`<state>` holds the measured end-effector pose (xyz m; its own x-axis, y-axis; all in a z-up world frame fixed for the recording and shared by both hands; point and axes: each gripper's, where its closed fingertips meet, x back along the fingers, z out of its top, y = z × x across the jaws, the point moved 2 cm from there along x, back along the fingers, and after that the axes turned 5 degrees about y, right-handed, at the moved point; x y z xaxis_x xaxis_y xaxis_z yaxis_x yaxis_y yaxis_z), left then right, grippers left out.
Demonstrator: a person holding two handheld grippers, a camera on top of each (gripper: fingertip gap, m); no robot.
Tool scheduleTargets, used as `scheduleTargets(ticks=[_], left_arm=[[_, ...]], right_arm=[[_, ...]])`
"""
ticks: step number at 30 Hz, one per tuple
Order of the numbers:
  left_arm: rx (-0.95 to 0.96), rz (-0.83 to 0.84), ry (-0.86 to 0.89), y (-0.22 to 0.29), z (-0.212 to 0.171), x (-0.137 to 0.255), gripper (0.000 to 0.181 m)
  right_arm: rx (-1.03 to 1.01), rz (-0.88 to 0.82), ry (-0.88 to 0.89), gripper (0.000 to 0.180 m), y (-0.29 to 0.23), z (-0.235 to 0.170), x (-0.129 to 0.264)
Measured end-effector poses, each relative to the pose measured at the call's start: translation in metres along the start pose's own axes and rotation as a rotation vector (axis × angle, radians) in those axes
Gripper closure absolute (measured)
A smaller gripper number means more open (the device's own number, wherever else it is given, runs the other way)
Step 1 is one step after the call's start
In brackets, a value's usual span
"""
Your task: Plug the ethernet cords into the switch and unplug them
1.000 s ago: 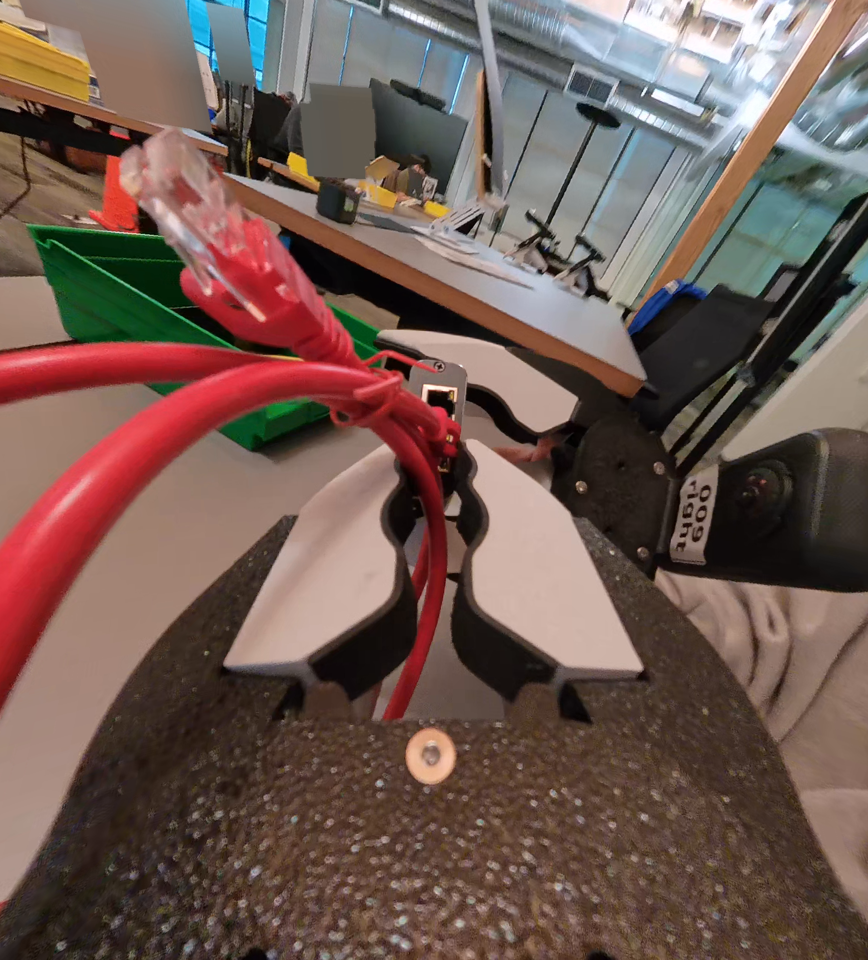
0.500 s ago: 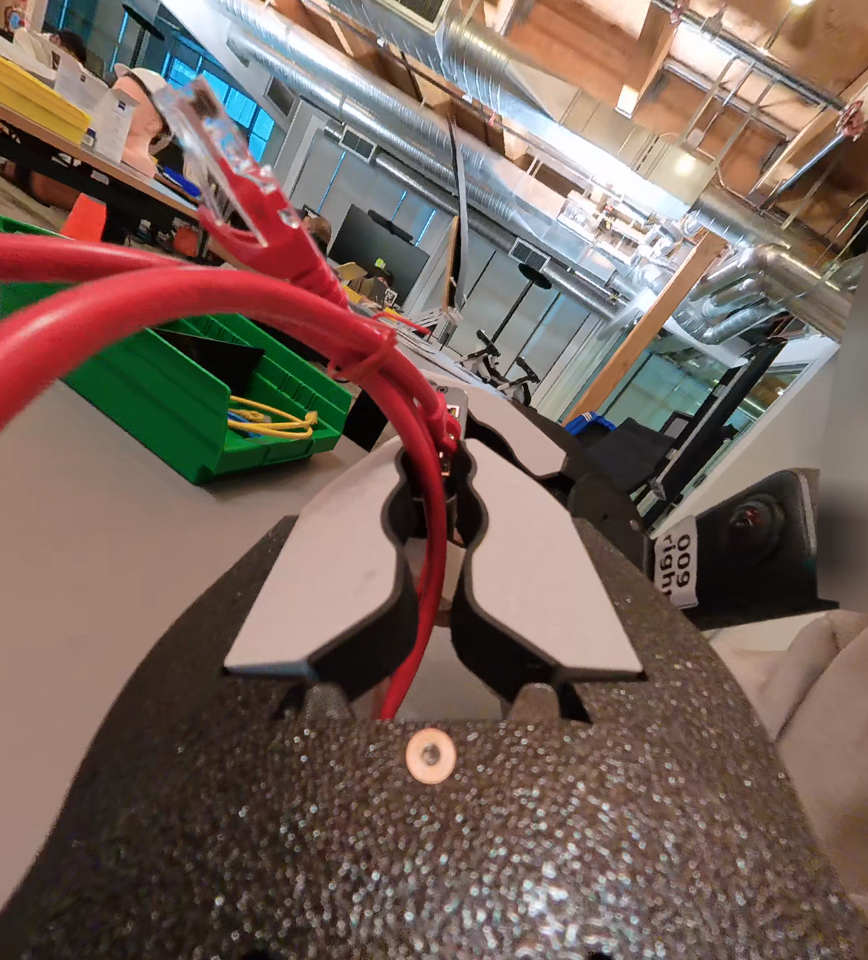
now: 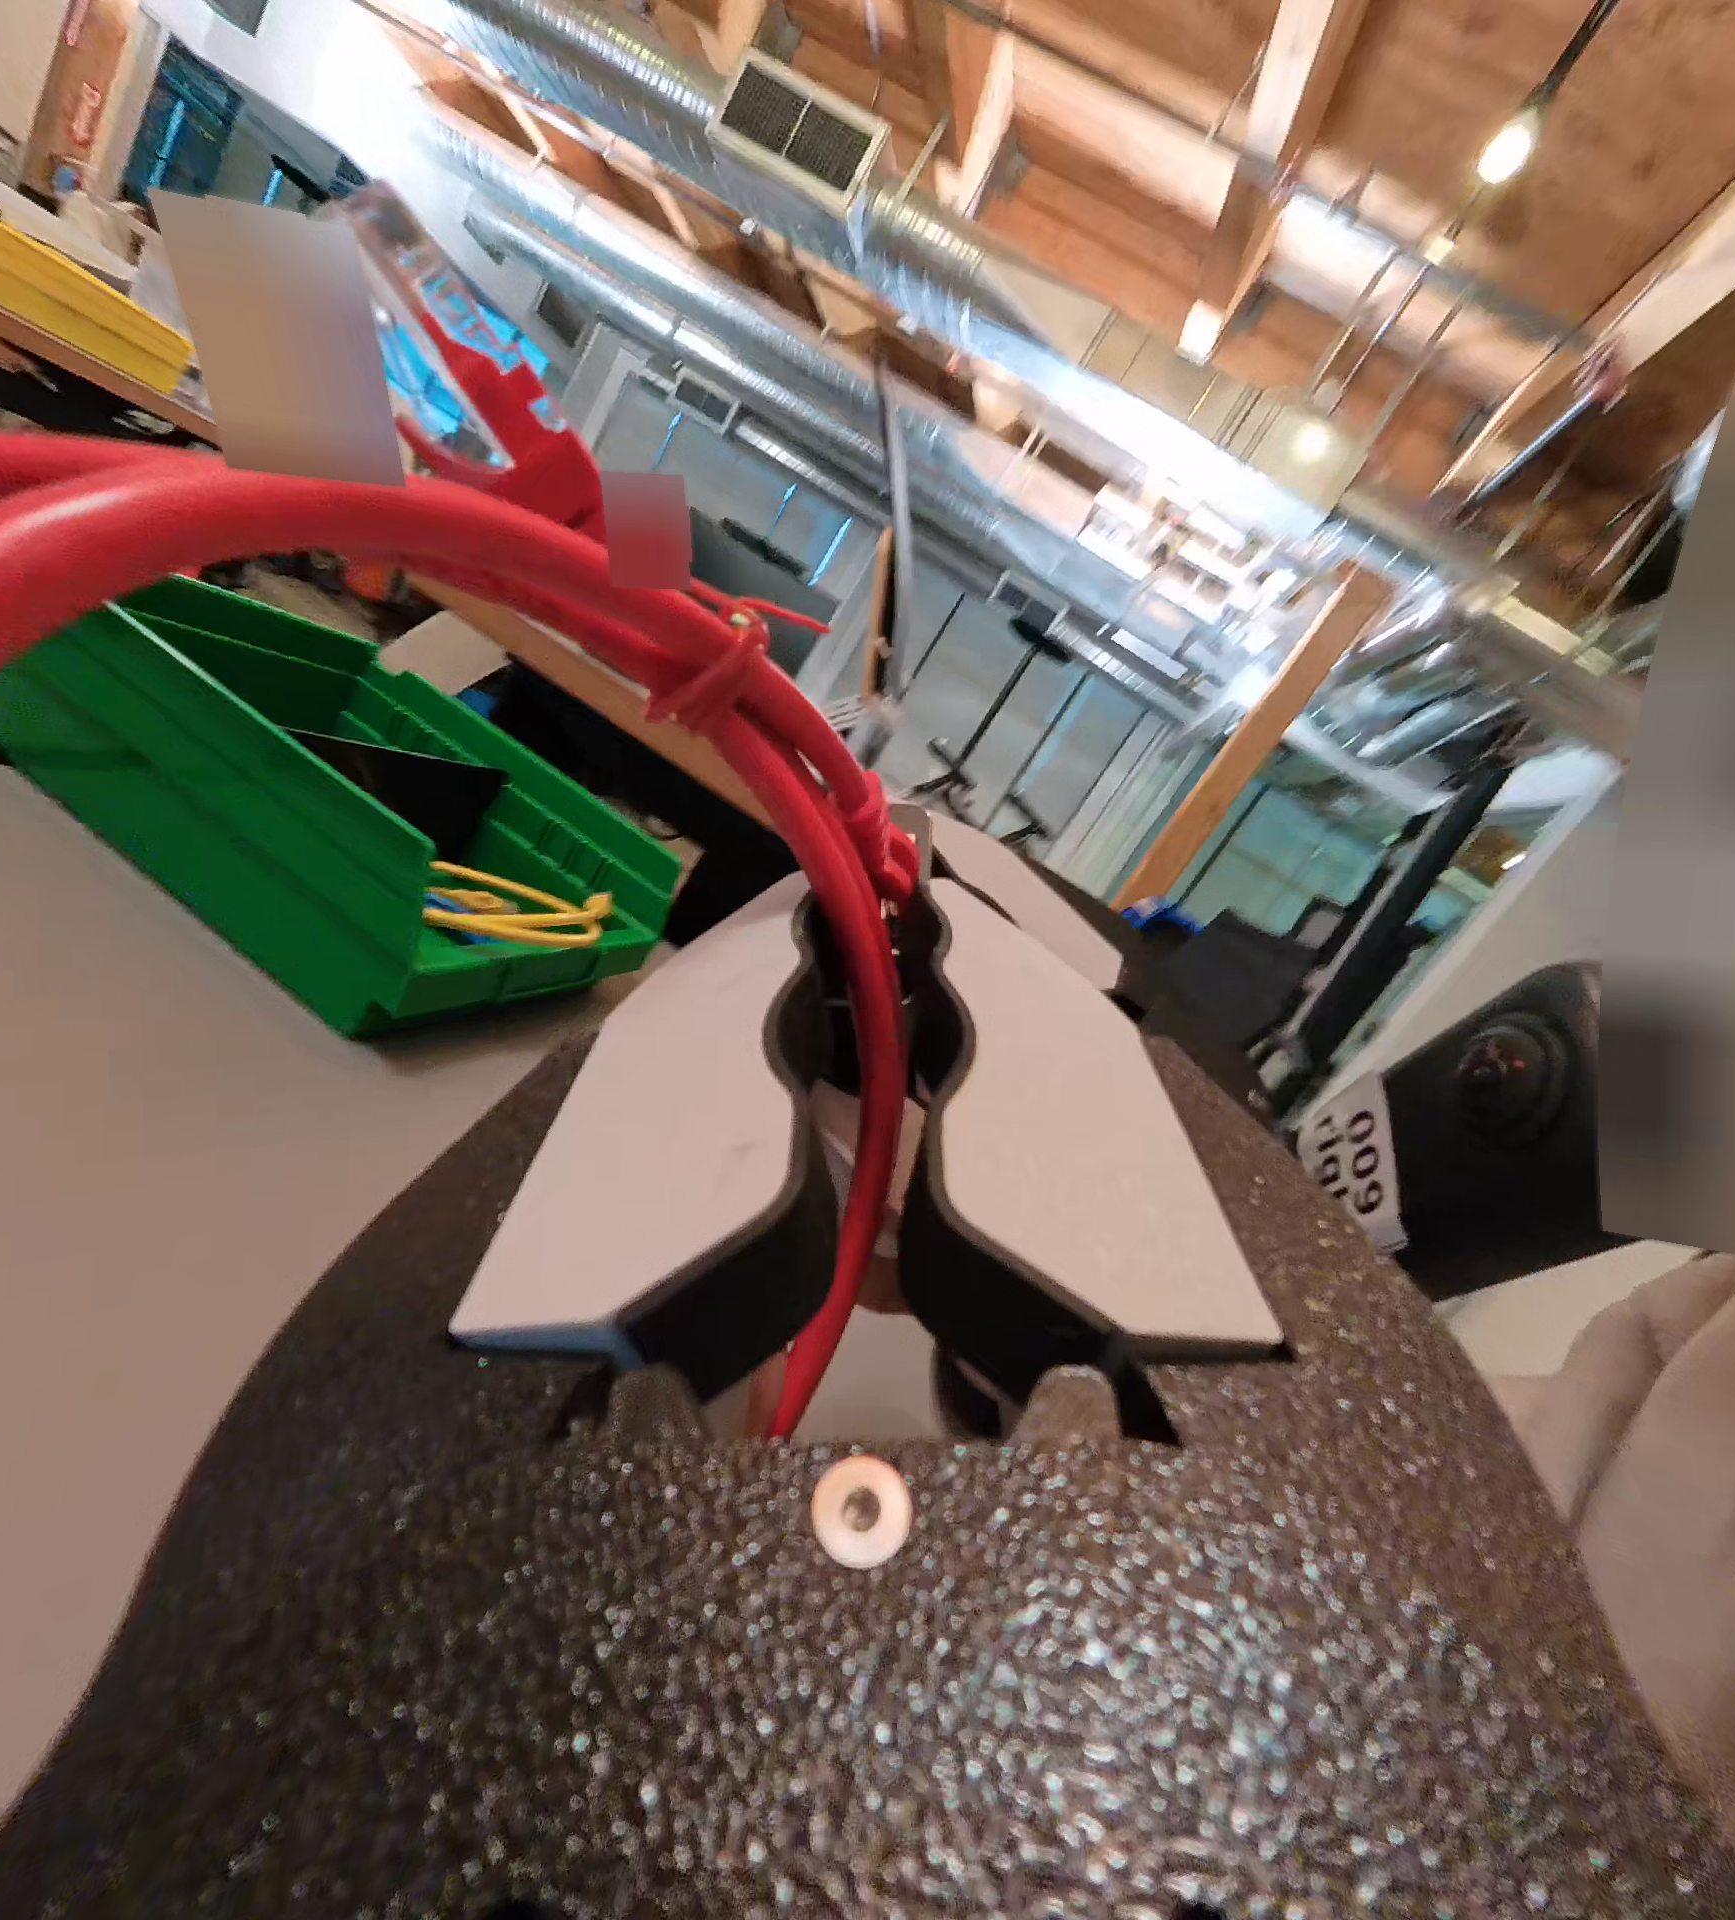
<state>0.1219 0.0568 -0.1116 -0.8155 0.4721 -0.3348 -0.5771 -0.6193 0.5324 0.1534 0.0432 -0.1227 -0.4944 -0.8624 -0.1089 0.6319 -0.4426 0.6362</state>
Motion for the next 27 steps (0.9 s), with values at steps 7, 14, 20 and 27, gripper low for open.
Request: scheduleTargets(ticks=[7, 14, 20, 27], left_arm=[[-0.023, -0.032, -0.001, 0.003, 0.0, 0.0, 0.169], [-0.267, 0.005, -0.079, 0.011, 0.003, -0.003, 0.169], [-0.246, 0.029, -0.091, 0.007, 0.001, -0.003, 0.169], [0.083, -0.008, 0.046, -0.01, -0.005, 0.002, 0.17]], right_arm=[[0.015, -0.004, -0.003, 0.105, 0.002, 0.001, 0.001], [-0.014, 0.002, 0.014, 0.106, 0.004, 0.003, 0.002], [-0.022, 0.005, -0.007, 0.106, 0.001, -0.001, 0.0], [0.034, 0.012, -0.044, 0.106, -0.006, -0.007, -0.002]])
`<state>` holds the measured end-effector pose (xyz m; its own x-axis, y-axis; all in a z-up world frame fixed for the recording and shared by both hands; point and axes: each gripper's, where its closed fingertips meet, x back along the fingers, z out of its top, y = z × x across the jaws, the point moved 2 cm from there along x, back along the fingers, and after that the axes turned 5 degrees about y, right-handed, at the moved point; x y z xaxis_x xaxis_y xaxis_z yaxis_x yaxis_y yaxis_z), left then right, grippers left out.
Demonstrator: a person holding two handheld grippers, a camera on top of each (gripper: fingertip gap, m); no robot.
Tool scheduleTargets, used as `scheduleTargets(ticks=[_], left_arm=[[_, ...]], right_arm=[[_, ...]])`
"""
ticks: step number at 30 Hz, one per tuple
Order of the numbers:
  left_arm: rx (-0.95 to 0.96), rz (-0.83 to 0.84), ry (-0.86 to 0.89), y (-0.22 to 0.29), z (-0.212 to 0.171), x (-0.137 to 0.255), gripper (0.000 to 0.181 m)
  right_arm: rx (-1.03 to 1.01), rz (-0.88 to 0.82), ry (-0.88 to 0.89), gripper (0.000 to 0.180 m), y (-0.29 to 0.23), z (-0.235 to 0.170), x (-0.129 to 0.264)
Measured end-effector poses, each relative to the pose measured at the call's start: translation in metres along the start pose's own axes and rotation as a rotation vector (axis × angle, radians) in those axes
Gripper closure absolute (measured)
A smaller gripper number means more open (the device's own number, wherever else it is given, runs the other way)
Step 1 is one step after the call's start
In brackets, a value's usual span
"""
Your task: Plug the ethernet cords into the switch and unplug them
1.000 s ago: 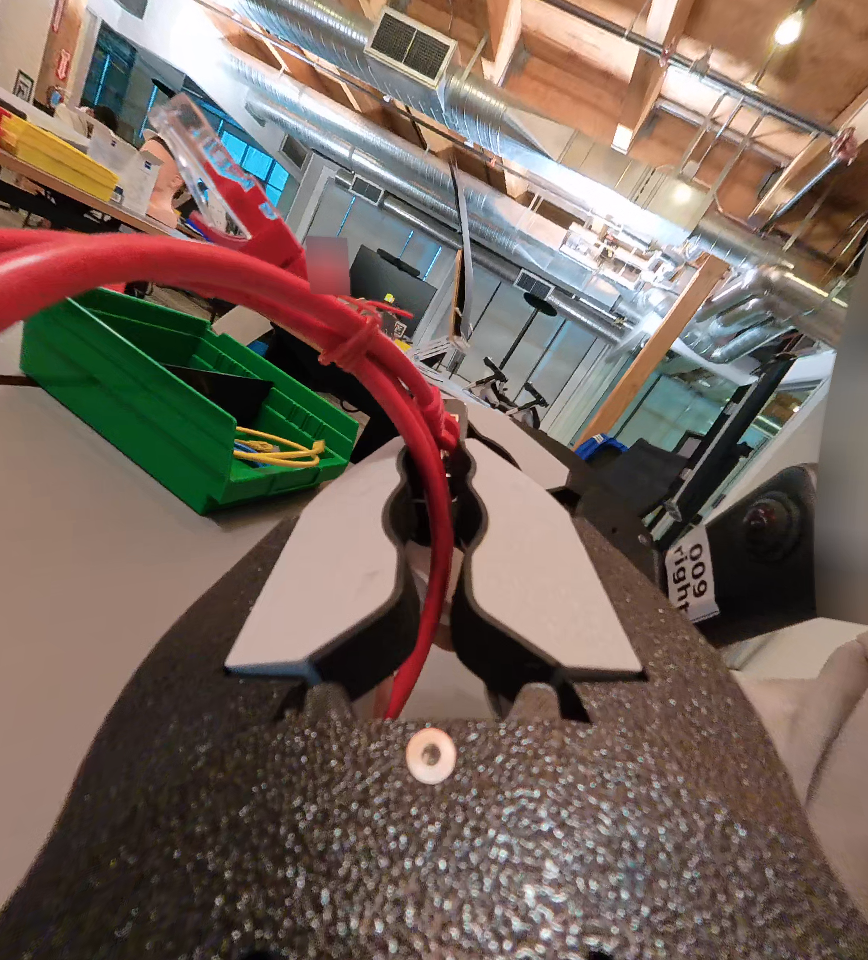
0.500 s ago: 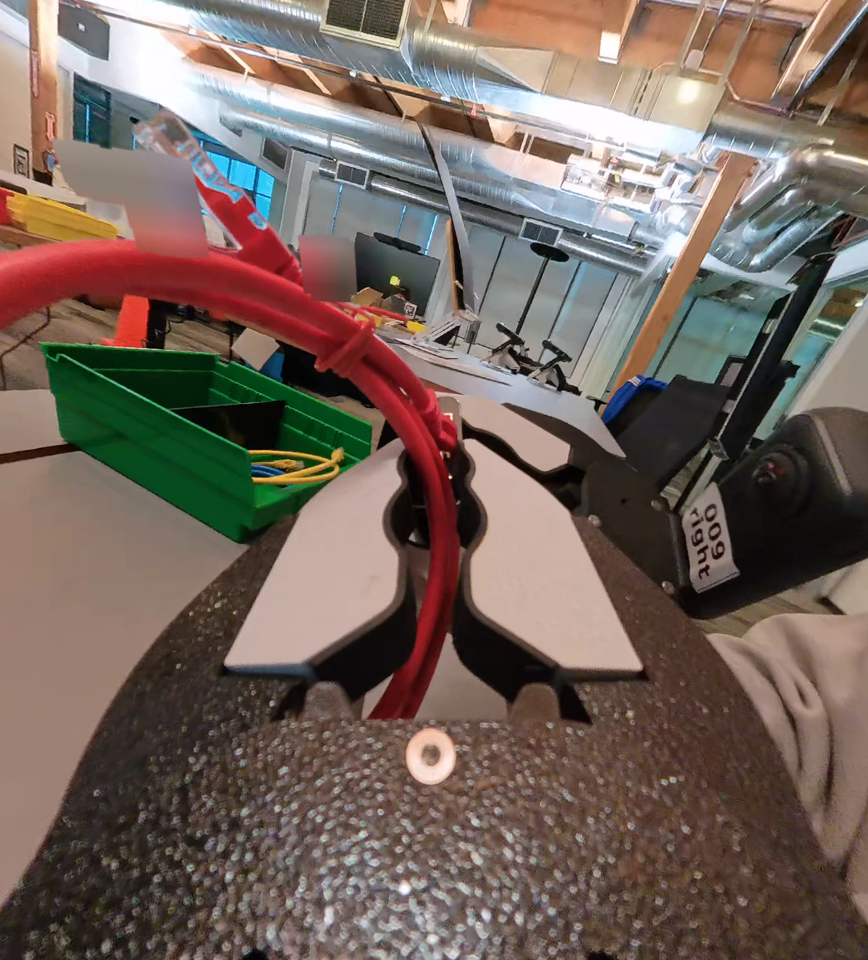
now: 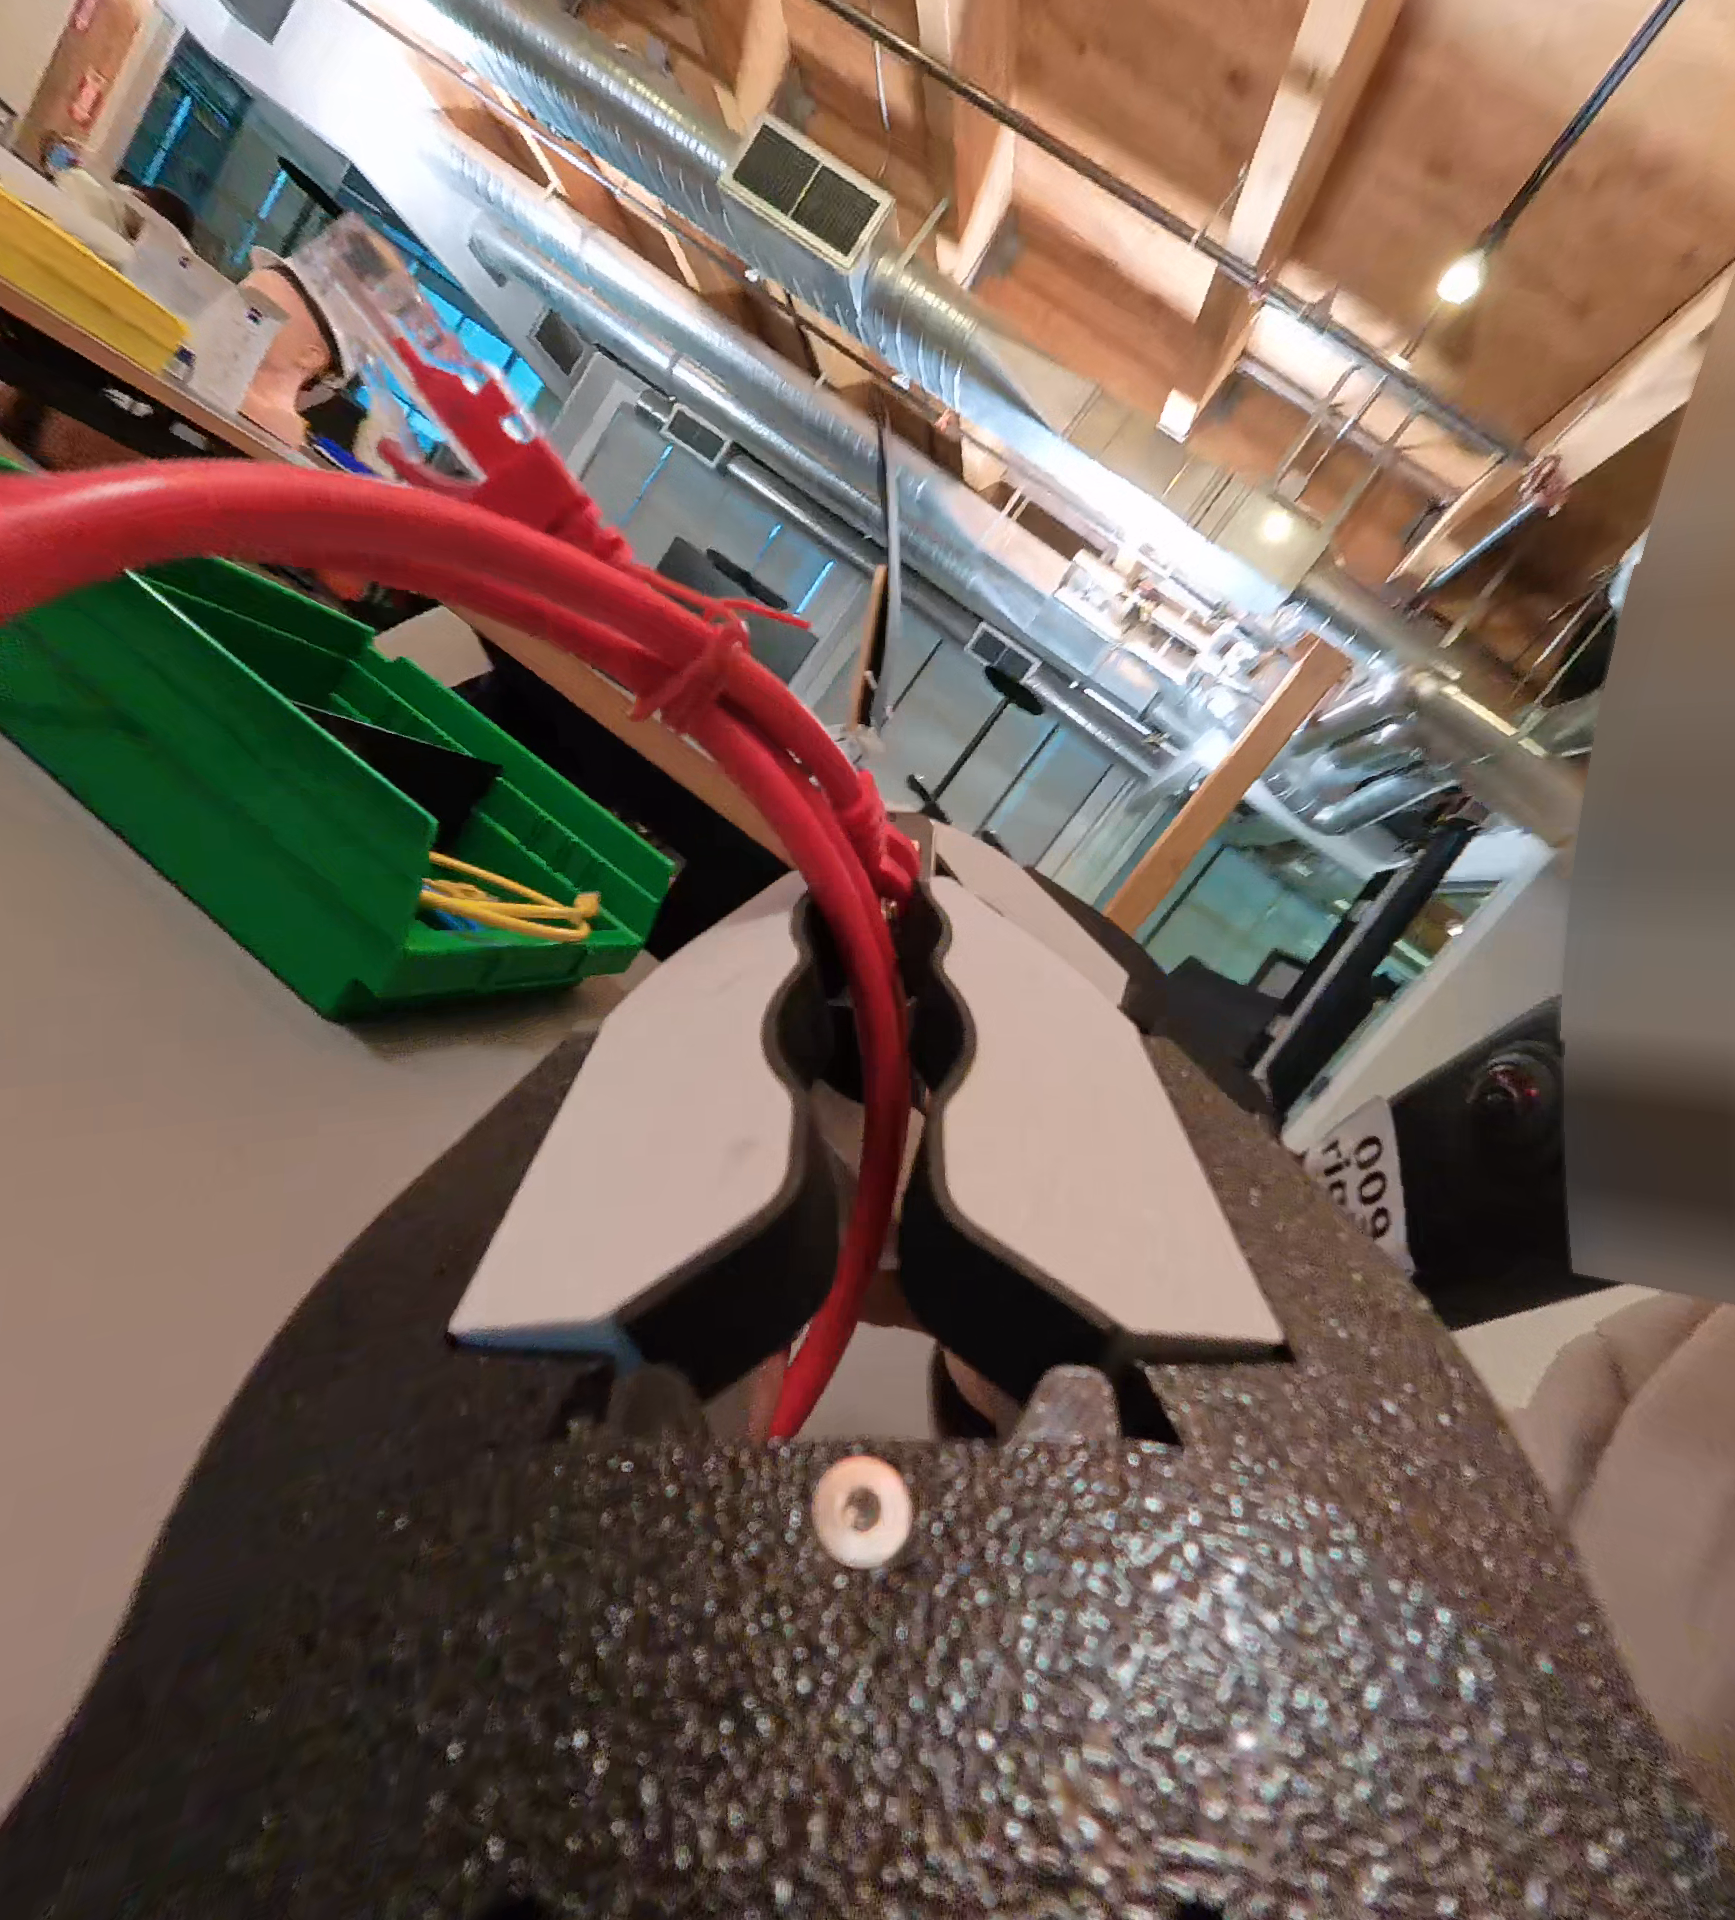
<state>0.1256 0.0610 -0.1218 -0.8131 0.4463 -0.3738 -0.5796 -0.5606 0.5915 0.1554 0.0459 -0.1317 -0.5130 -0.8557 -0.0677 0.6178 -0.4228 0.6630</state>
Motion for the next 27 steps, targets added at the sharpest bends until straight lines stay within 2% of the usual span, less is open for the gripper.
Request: scheduleTargets(ticks=[2, 4, 5, 6, 8, 10, 12, 15, 20, 24, 27], left_arm=[[-0.078, 0.02, -0.033, -0.001, 0.0, 0.001, 0.169], [-0.142, 0.034, 0.027, 0.001, 0.023, 0.006, 0.169], [-0.215, 0.052, 0.003, 0.001, 0.033, 0.008, 0.17], [-0.281, 0.064, -0.055, 0.001, 0.034, 0.007, 0.169], [-0.28, 0.036, -0.027, 0.009, 0.038, 0.007, 0.169], [-0.35, 0.056, -0.084, 0.012, 0.033, 0.004, 0.169], [-0.448, 0.059, -0.137, 0.02, 0.035, -0.003, 0.169], [-0.601, 0.076, -0.191, 0.031, 0.048, -0.009, 0.169], [-0.779, 0.116, -0.339, 0.03, 0.041, 0.001, 0.169], [-0.775, 0.11, -0.385, 0.018, 0.034, 0.019, 0.168], [-0.666, 0.09, -0.363, 0.006, 0.031, 0.025, 0.168]], right_arm=[[-0.006, 0.014, -0.009, 0.105, -0.001, -0.004, -0.001], [0.042, 0.037, -0.041, 0.105, -0.007, -0.012, -0.002], [0.026, 0.052, -0.017, 0.105, -0.013, -0.011, -0.003], [-0.079, 0.038, 0.05, 0.106, -0.006, 0.003, 0.001], [-0.134, -0.038, 0.117, 0.106, 0.029, 0.022, 0.009], [-0.245, 0.006, 0.08, 0.106, 0.036, 0.0, 0.005], [-0.235, 0.034, 0.02, 0.106, 0.036, -0.024, 0.001], [-0.342, 0.061, 0.038, 0.106, 0.046, -0.032, 0.001], [-0.363, 0.039, -0.117, 0.106, 0.079, -0.077, 0.003], [-0.296, -0.067, -0.268, 0.106, 0.152, -0.123, -0.011], [-0.312, 0.01, -0.399, 0.106, 0.203, -0.159, -0.061]])
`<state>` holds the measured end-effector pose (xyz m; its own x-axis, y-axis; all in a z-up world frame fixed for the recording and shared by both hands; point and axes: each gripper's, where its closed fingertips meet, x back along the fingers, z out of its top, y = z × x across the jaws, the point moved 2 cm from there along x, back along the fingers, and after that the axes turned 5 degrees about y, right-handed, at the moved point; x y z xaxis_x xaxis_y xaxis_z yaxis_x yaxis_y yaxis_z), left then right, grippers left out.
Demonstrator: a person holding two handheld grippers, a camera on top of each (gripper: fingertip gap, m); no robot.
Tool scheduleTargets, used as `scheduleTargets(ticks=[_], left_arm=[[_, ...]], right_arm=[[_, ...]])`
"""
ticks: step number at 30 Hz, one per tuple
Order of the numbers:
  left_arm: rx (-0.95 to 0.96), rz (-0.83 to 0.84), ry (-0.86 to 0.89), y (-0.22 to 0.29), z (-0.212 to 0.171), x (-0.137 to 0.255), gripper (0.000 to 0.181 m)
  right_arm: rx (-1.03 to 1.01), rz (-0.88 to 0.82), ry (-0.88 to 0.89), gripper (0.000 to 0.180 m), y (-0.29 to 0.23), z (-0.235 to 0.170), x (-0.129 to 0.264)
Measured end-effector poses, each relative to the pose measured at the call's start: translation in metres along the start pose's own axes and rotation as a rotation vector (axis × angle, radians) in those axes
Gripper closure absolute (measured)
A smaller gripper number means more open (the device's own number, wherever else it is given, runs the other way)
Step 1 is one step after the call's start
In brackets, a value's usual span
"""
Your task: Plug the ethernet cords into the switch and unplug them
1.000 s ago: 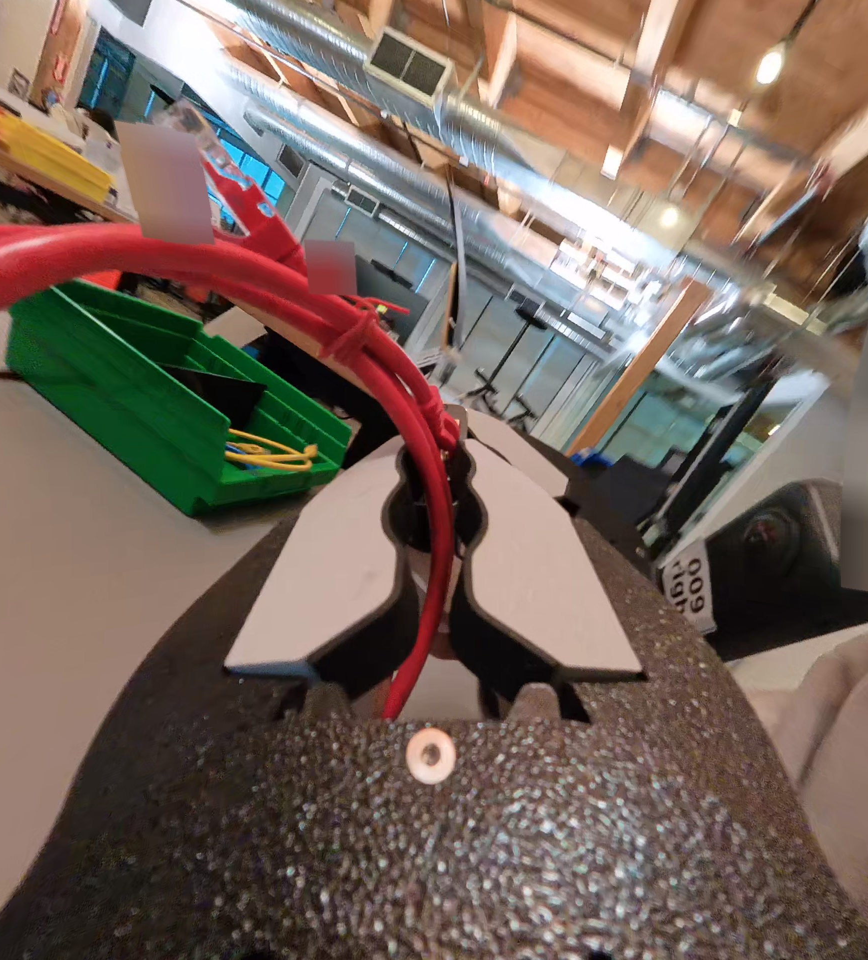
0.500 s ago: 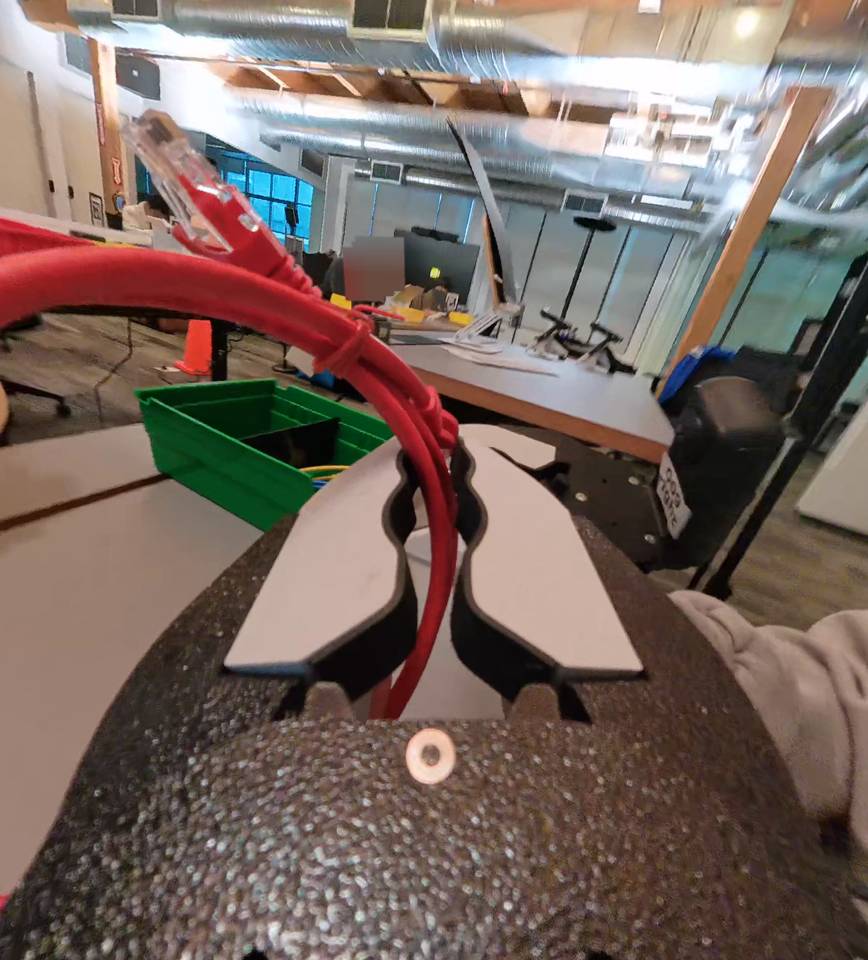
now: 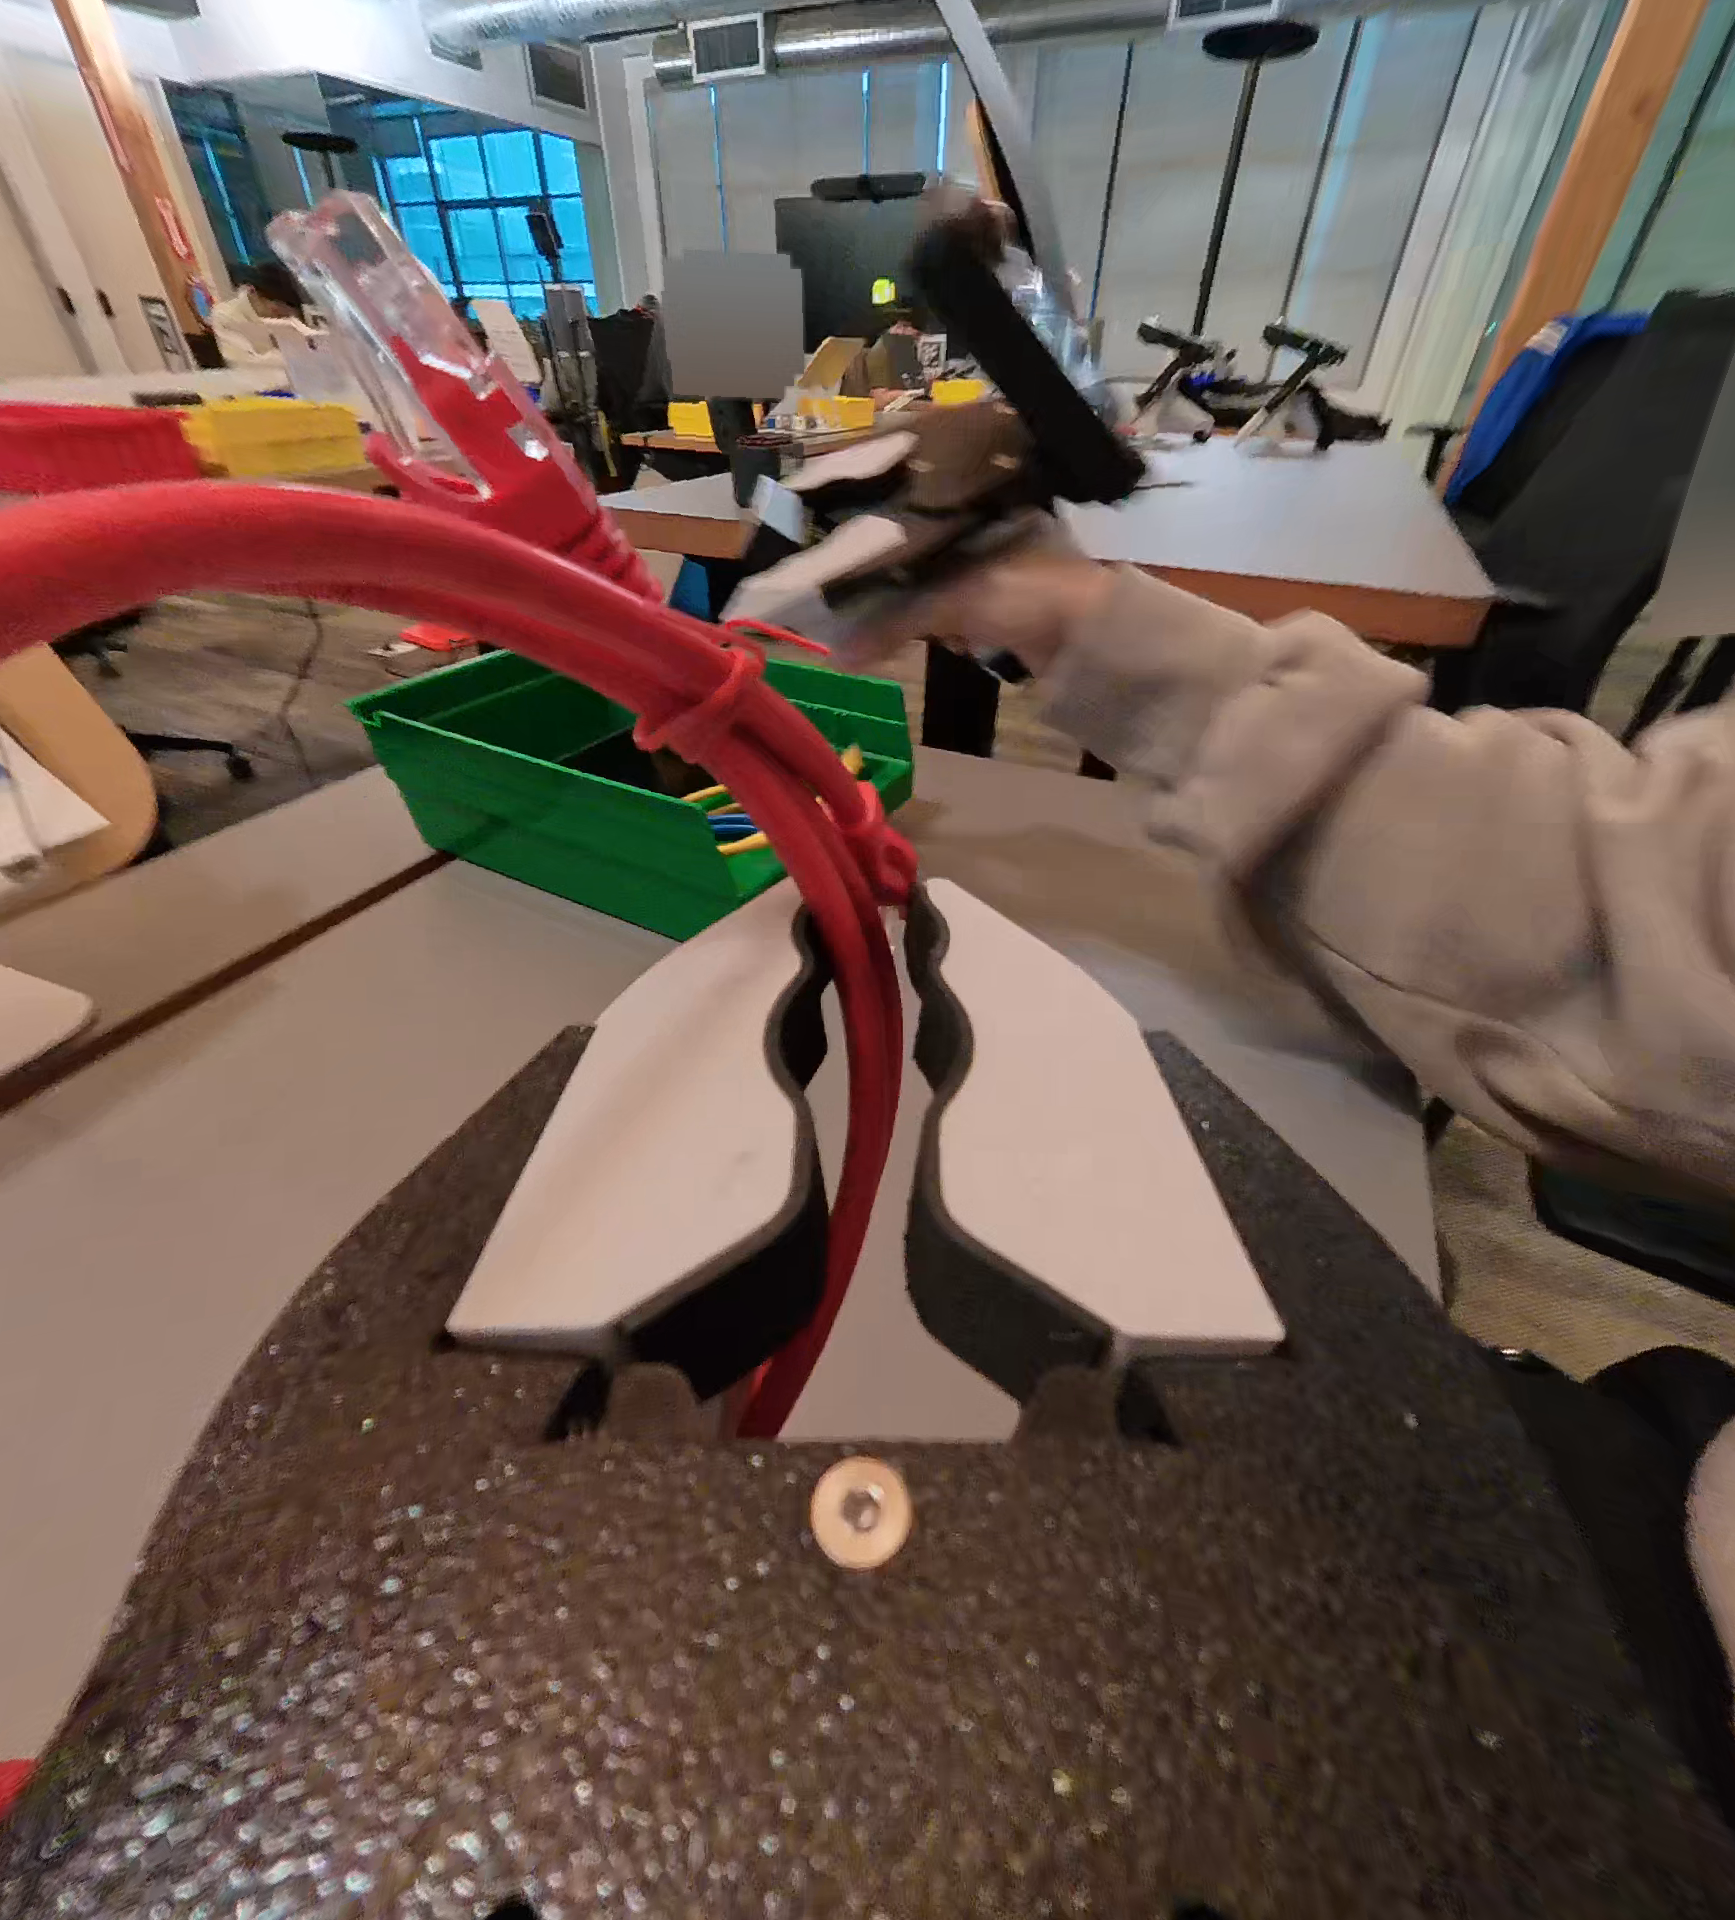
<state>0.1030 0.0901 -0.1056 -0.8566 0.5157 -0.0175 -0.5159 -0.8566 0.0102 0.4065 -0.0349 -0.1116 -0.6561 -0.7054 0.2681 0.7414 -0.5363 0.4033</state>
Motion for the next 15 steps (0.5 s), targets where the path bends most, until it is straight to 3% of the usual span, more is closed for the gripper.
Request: scheduleTargets(ticks=[3, 6, 11, 15], left_arm=[[0.074, -0.015, 0.028, -0.007, -0.007, 0.001, 0.168], [0.093, 0.0, 0.008, -0.017, -0.015, 0.002, 0.168], [0.12, 0.032, -0.031, -0.033, -0.031, 0.007, 0.168], [0.153, 0.033, -0.028, -0.043, -0.036, 0.008, 0.168]], right_arm=[[-0.026, 0.063, -0.131, 0.106, 0.045, -0.008, -0.076], [-0.063, 0.163, -0.268, 0.105, 0.058, -0.03, -0.13], [0.065, 0.19, -0.391, 0.106, 0.051, -0.044, -0.172], [0.039, 0.274, -0.358, 0.107, 0.035, -0.043, -0.185]])
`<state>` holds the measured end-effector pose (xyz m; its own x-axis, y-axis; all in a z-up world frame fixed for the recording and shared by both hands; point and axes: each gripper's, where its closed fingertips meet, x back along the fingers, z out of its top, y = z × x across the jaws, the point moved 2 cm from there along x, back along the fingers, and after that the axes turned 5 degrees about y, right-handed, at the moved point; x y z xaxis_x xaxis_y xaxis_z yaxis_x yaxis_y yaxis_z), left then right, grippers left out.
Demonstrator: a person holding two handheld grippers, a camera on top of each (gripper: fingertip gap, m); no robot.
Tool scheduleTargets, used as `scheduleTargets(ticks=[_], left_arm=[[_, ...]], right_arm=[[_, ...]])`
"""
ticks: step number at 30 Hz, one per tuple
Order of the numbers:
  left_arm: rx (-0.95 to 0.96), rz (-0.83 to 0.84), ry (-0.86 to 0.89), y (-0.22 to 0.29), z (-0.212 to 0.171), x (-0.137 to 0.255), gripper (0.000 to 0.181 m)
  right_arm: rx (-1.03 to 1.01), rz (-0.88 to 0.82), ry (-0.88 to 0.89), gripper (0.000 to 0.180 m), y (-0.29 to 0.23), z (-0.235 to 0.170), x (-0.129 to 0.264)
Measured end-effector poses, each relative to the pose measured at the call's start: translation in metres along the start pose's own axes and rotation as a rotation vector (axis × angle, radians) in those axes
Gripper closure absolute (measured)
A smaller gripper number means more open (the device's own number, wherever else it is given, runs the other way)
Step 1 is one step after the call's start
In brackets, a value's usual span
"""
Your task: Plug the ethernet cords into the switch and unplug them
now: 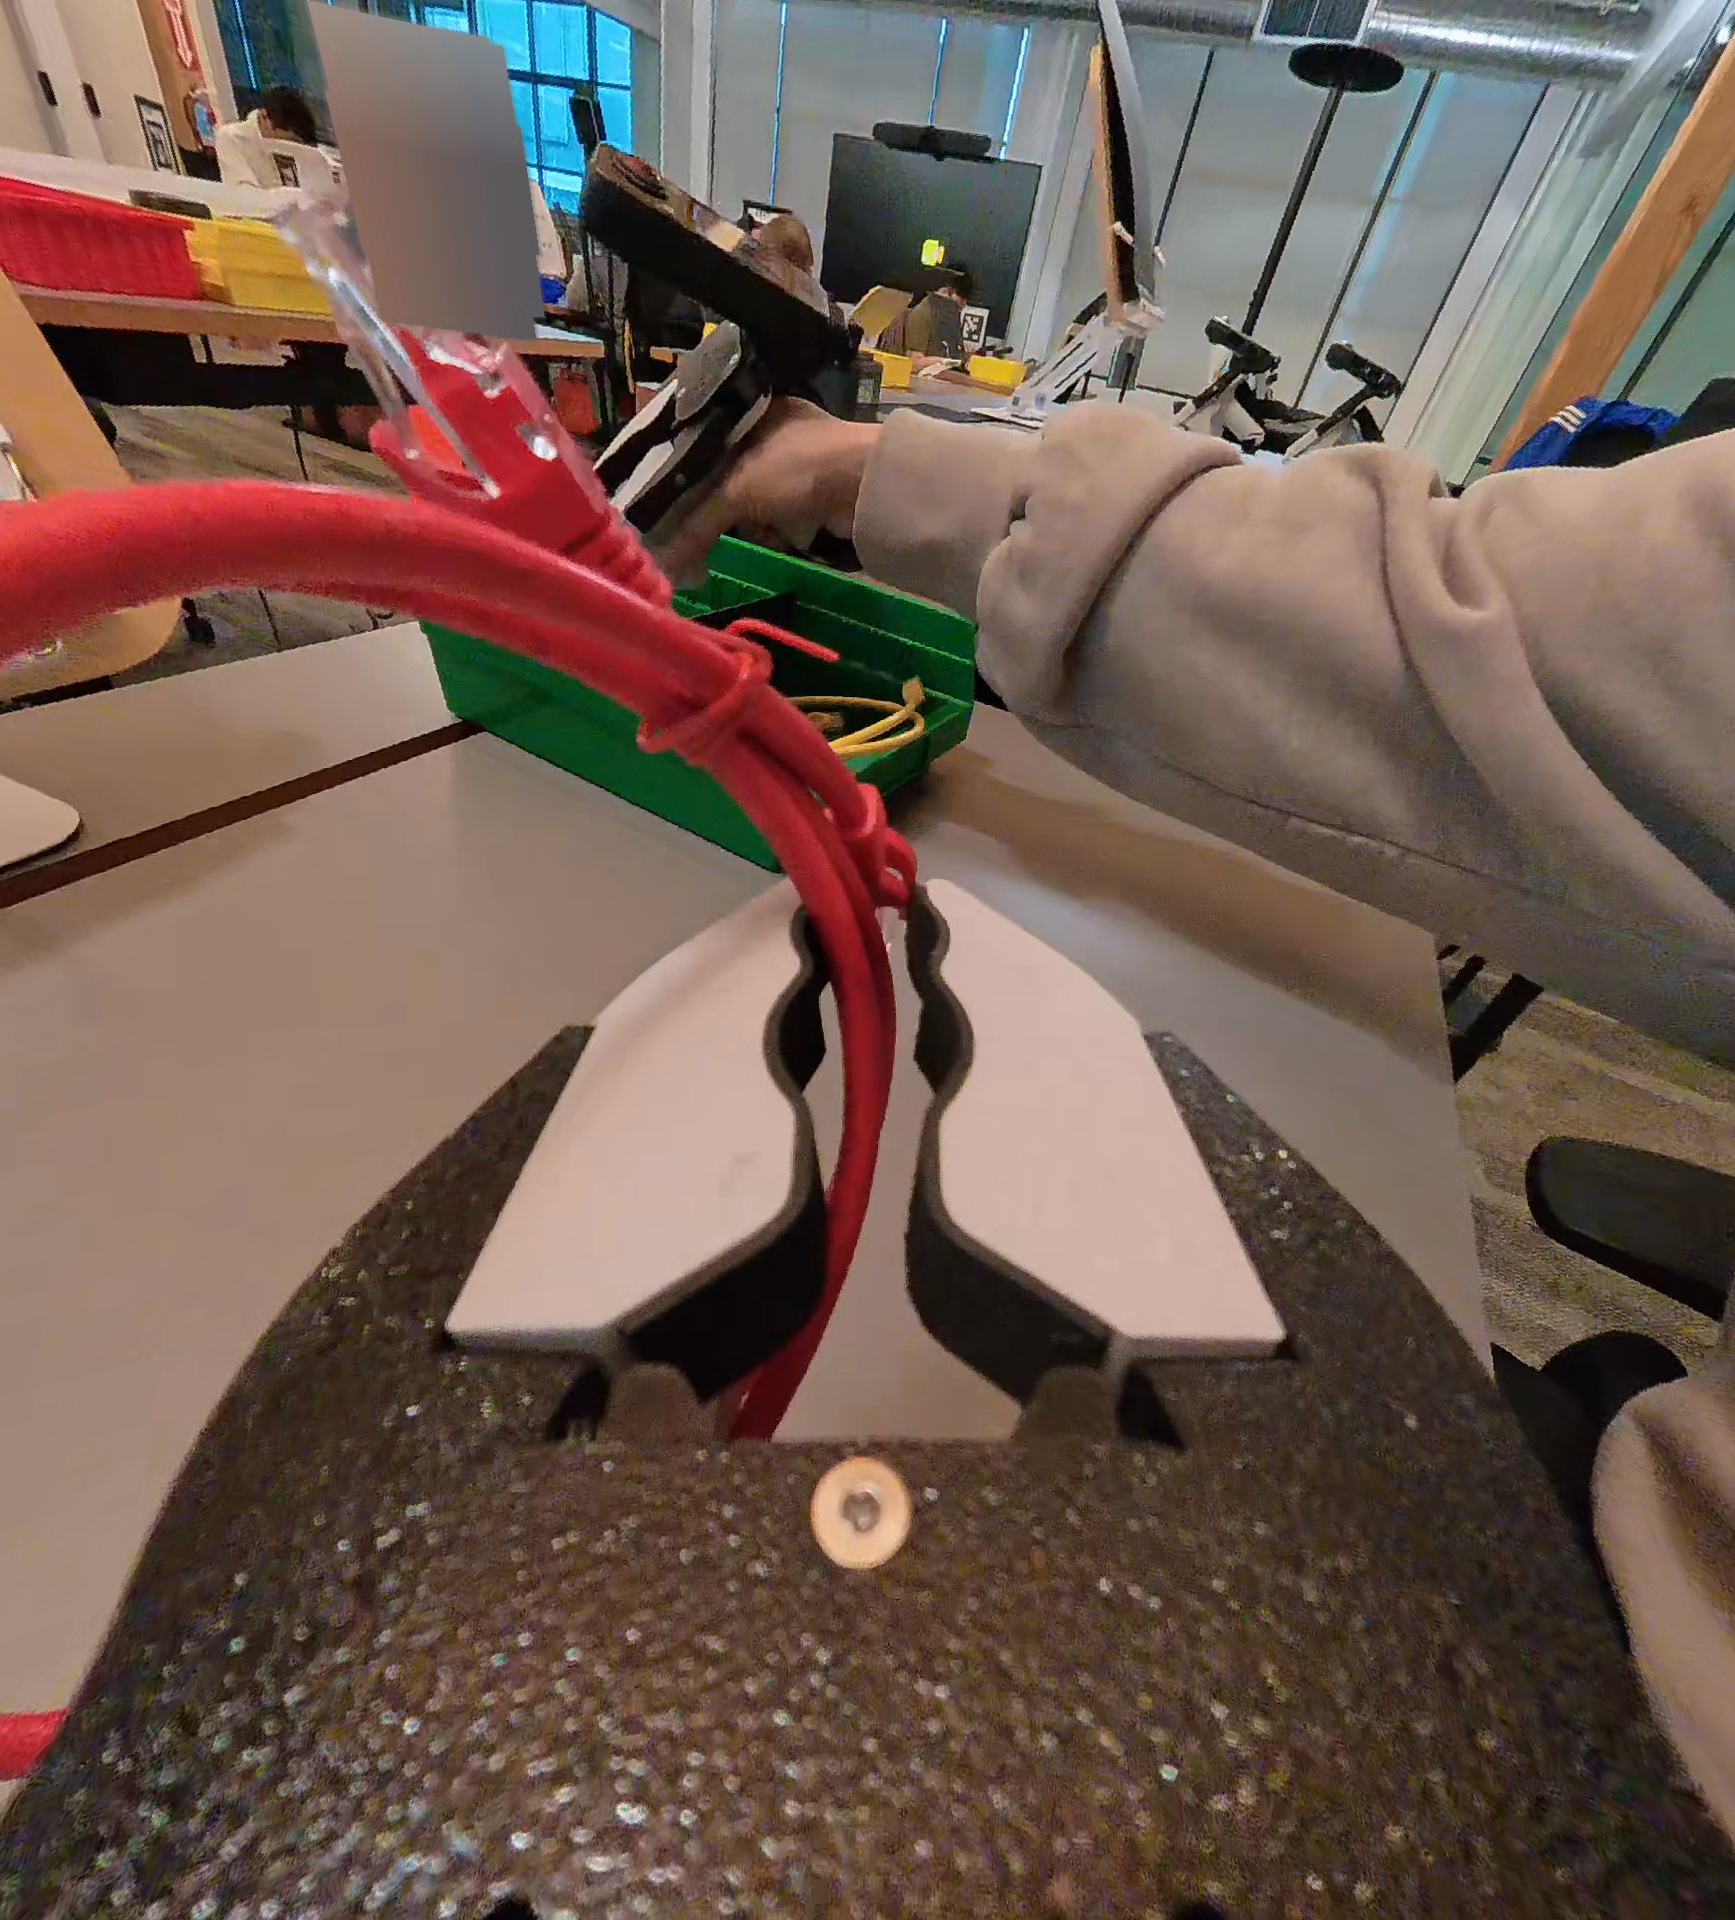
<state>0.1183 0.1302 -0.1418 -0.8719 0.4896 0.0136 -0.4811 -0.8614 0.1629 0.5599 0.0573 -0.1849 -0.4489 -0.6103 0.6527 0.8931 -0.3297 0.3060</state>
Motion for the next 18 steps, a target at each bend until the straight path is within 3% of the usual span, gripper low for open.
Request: scheduleTargets(ticks=[4, 6, 8, 10, 13, 18], left_arm=[[0.022, -0.015, 0.015, -0.002, 0.001, 0.0, 0.168], [0.023, -0.016, 0.009, -0.002, 0.0, 0.002, 0.168], [0.025, -0.021, 0.001, -0.001, -0.001, 0.002, 0.168], [0.023, -0.024, -0.008, 0.0, -0.003, 0.002, 0.168], [0.0, -0.026, -0.027, 0.004, -0.004, -0.001, 0.168], [-0.079, -0.018, -0.075, 0.021, -0.004, -0.006, 0.168]], right_arm=[[-0.003, -0.102, 0.085, 0.078, 0.011, 0.016, 0.025], [0.02, -0.039, 0.164, 0.082, -0.011, 0.034, 0.053], [0.051, 0.1, 0.271, 0.08, -0.062, 0.055, 0.089], [0.058, 0.38, 0.464, 0.083, -0.148, 0.082, 0.139], [0.106, 0.768, 0.585, 0.112, -0.27, 0.091, 0.205], [0.109, 0.889, 0.545, 0.112, -0.361, 0.091, 0.228]])
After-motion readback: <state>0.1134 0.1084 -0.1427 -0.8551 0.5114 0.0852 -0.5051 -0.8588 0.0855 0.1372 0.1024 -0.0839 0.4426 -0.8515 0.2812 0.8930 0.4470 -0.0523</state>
